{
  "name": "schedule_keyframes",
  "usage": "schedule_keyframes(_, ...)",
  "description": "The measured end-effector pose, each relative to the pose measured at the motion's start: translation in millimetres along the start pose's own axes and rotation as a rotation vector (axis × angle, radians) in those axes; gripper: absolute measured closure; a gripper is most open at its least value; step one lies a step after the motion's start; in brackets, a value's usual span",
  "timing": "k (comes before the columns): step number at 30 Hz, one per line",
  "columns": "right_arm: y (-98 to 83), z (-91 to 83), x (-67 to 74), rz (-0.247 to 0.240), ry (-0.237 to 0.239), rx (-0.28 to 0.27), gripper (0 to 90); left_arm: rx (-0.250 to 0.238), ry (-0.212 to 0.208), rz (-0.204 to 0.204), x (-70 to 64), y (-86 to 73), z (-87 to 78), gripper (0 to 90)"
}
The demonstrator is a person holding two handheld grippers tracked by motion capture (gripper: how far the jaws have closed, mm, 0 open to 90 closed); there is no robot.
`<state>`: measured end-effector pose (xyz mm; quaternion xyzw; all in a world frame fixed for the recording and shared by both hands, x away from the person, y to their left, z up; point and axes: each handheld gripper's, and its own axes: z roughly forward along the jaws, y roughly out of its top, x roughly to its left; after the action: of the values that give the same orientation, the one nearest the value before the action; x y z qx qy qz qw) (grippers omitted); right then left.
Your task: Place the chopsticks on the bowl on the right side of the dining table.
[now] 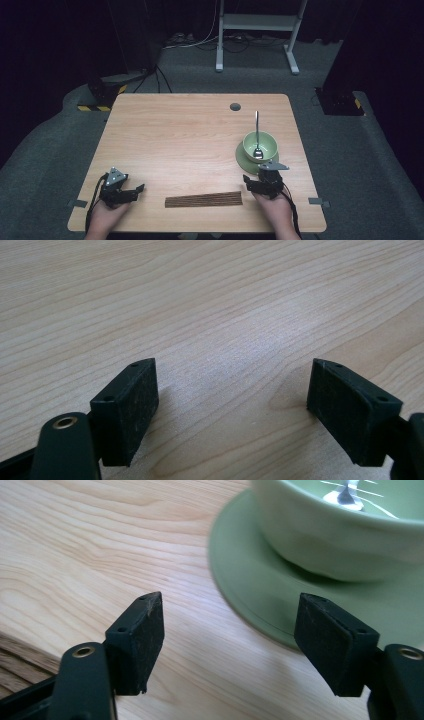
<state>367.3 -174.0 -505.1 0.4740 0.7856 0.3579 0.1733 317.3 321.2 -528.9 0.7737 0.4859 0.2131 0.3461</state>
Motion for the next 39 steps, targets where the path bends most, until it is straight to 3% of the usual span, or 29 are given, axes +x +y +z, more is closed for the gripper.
schedule_keyframes(1,2.0,3.3,3.8,0.000,0.023,0.007,29.9,0.001,0.002,0.000,-0.2,0.2,0.3,20.4)
schedule_keyframes(15,7.1,15.0,37.6,-0.083,0.134,0.018,36.3,0.011,0.022,-0.017,1.0,1.0,1.5,16.1)
schedule_keyframes(26,6.3,21.9,71.7,-0.192,0.232,0.028,42.8,0.010,0.026,-0.015,0.4,0.9,1.5,16.0)
schedule_keyframes(29,5.1,23.3,77.3,-0.223,0.271,0.040,47.5,0.008,0.025,-0.014,0.5,0.9,1.4,16.8)
schedule_keyframes(39,3.7,25.6,82.3,-0.252,0.299,0.063,53.1,0.006,0.027,-0.018,0.6,0.8,1.1,17.9)
